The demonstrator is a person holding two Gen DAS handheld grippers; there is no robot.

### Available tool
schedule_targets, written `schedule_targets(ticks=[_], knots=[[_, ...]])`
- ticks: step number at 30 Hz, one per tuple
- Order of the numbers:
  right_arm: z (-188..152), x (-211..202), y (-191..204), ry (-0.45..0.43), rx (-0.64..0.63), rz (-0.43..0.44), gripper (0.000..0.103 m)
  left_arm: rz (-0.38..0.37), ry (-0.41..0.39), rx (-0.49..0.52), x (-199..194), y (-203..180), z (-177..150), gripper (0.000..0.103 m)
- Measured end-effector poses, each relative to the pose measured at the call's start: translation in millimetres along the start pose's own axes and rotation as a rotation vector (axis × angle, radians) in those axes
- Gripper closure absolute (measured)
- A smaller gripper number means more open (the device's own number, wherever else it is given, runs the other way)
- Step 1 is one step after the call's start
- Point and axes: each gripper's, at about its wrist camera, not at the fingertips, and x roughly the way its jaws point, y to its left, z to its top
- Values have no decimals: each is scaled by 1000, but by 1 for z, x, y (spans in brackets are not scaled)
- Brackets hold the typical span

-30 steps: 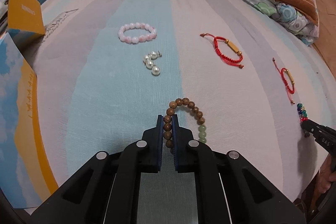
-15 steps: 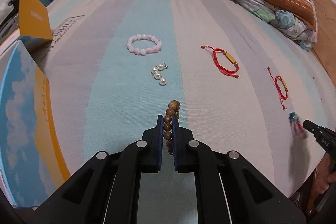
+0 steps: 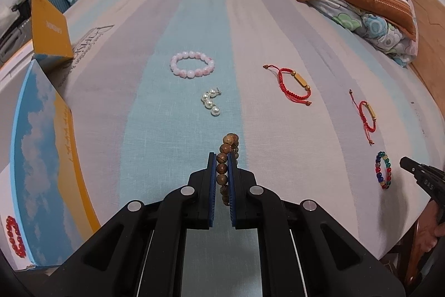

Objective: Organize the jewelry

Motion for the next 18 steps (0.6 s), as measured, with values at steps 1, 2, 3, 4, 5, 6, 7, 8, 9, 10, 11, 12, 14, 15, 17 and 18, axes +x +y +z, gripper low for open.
schedule_targets(ticks=[1,2,3,4,5,6,7,8,9,10,11,12,14,15,17,18], knots=[[1,6,-3,22,9,-12,96,-1,2,0,0,0,0,96],[2,11,-6,37,21,-11,88,0,2,0,1,0,-1,96],[2,15,-8,46,36,-3,85,0,3,1,1,-1,-1,96],[3,20,-10,54,45,4,82,-2,5,2,2,-1,-2,96],[3,23,-11,57,44,-1,79,-3,6,5,2,-2,-2,96],[3,26,-11,57,41,-9,79,-1,7,7,3,-2,-2,96],[3,30,-12,64,39,-20,79,0,8,8,4,-3,-3,96],[3,34,-12,72,39,-24,79,-1,11,8,5,-3,-2,96],[2,38,-13,80,39,-27,79,-3,13,7,6,-2,-2,96],[2,42,-13,89,41,-28,79,-2,14,8,7,-2,-2,96],[1,45,-13,92,40,-27,78,-3,15,9,7,-3,-3,96],[1,46,-13,92,37,-29,78,-3,16,9,8,-2,-2,96],[0,48,-12,94,32,-30,79,-2,18,11,9,-3,-2,96],[1,48,-12,93,30,-27,83,-2,19,12,9,-3,-2,96],[2,46,-12,93,20,-18,94,-3,18,11,8,-3,-2,96],[2,44,-13,88,25,-15,94,-4,18,12,7,-3,-2,96]])
